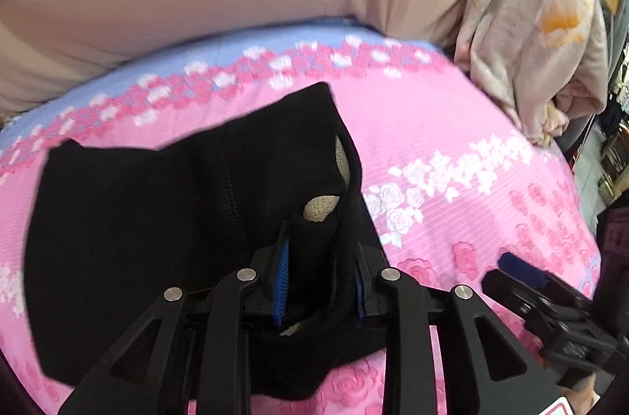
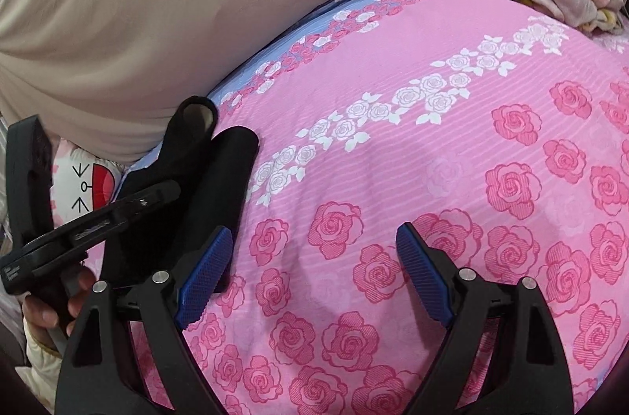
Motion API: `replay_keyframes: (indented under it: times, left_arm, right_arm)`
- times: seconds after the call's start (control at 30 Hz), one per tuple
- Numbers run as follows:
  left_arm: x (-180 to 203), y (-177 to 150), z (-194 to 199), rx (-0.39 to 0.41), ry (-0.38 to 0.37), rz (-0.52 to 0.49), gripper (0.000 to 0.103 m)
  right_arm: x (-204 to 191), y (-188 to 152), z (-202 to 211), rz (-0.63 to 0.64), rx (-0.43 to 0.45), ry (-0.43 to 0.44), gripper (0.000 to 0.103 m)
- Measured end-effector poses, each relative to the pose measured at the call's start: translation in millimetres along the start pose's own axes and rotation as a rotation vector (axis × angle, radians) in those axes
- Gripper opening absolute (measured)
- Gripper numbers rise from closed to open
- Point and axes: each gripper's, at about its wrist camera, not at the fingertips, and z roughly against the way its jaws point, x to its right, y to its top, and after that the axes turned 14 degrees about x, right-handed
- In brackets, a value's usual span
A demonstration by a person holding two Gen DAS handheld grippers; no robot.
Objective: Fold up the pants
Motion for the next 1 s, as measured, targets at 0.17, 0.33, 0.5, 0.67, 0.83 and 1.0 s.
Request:
replay_keyframes:
  times: [0.17,0.33,0.5,0.67,0.83,1.0]
  left_arm:
    - [-62.8,40.3,80.2,0.174,-0.091,0.167,0.04]
    - [-125.2,68.3,115.2,0.252,0.026,0.203,0.044]
    - [-181.0,59.1,79.1,0.136,0.218,0.222,0.052]
    - [-251.9,50.3,32.5,0.046,0.34,0.346,0.05]
    - [-284.0,40.3,-27.9,-0.137,0.236,0.43,0.049]
    - [-273.7,35.0,-67.2,-0.204,0.266,0.303,0.025]
  right_arm:
    - [-7.0,6.0,6.9,0.073,0.025,-0.033,0.084]
    - [-30.1,21.5,1.1,0.094,0.033,0.016,0.084]
    - [-83.1,27.7,-13.7,0.21,0.009,0.126,0.084]
    - [-125.4,20.3,-48.2,0.322,-0.066,0.184,0.084]
    - [-145.4,-6.9,-87.5,0.387,-0.188,0.214,0.048]
    - [-153.7,-8.4,-59.9,0.444,-0.133,0.212,0.026]
